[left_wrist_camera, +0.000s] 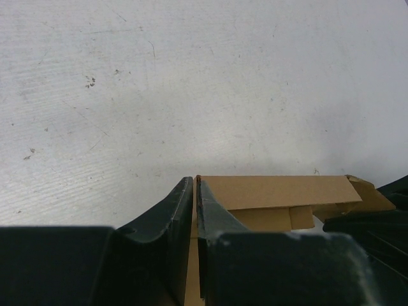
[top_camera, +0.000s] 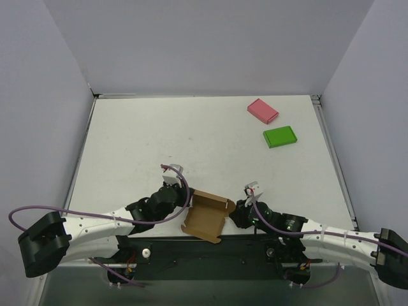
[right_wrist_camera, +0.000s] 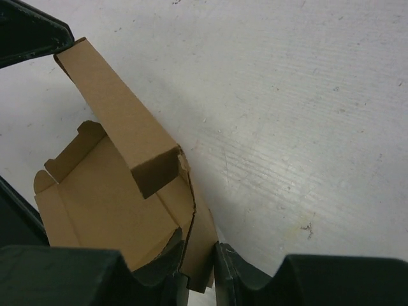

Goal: Fold the paper box

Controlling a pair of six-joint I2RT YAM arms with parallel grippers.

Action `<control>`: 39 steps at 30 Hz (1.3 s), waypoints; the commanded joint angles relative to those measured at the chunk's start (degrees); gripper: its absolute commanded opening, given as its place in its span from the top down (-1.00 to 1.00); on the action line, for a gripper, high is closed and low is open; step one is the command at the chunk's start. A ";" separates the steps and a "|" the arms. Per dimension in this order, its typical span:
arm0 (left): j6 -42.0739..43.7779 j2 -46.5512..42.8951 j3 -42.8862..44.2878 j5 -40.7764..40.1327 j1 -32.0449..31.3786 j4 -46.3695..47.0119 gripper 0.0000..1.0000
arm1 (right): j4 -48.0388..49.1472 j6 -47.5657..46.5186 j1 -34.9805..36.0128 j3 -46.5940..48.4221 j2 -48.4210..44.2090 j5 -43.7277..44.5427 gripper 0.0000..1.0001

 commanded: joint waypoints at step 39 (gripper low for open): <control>2.16 -8.13 10.19 16.43 12.31 -11.37 -0.24 | 9.37 -23.70 13.43 16.89 24.72 24.57 0.77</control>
